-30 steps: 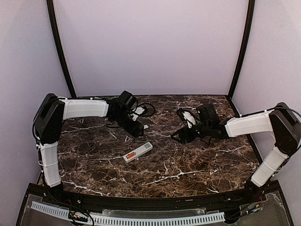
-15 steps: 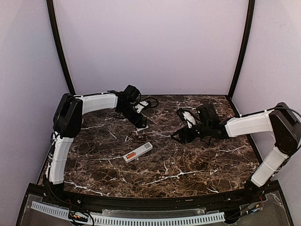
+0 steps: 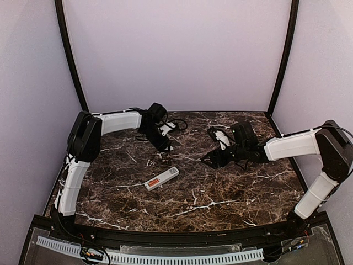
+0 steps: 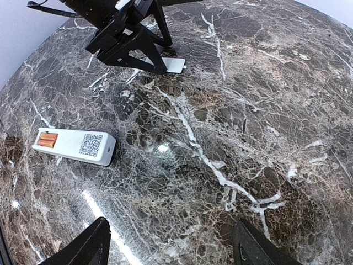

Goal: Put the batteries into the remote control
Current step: Pick up the battery cover from the center of the board.

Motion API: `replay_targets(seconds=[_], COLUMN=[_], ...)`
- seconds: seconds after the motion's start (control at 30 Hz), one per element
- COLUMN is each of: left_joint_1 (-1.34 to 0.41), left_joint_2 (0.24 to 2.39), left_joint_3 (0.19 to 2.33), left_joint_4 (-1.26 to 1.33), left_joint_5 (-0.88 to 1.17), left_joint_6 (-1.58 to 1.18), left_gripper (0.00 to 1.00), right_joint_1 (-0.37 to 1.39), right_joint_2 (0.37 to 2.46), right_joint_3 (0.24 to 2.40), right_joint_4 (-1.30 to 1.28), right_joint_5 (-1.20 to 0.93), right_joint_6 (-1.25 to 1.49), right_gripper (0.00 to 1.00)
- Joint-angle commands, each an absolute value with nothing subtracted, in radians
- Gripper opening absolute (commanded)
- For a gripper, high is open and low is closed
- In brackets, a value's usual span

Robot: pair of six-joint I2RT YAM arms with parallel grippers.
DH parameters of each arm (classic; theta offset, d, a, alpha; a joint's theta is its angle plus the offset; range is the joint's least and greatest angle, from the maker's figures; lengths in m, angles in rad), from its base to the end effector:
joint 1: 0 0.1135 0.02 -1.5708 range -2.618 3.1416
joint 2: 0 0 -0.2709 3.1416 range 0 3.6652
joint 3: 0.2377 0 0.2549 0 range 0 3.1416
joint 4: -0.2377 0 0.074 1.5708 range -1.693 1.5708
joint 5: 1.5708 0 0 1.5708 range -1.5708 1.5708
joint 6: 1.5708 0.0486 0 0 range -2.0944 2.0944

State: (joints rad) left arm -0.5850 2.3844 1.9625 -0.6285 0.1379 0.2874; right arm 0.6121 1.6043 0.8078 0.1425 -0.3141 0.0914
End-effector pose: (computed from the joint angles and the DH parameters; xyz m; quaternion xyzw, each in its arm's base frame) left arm 0.4367 -0.2972 0.1469 0.4234 0.8663 -0.1039 0.2440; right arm 0.2701 0.2080 0.1760 -0.2949 0.8381 0.2823 0.3620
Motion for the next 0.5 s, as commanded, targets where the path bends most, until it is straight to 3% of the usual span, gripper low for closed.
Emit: replay_targets(seconds=[0.0, 0.47], left_joint_1=[-0.605, -0.615], left_joint_2=[2.418, 2.364], left_joint_3=[1.963, 1.922], left_joint_4=[-0.725, -0.843], left_joint_5=[0.101, 0.135], left_joint_6=[0.317, 0.278], left_gripper=[0.55, 0.32], right_joint_1=[0.605, 0.605], right_joint_2=[1.615, 1.594], right_joint_3=[0.816, 0.794], right_joint_4=[0.166, 0.174], right_joint_5=[-0.305, -0.3], right_joint_6=[0.091, 0.089], right_gripper=[0.74, 0.73])
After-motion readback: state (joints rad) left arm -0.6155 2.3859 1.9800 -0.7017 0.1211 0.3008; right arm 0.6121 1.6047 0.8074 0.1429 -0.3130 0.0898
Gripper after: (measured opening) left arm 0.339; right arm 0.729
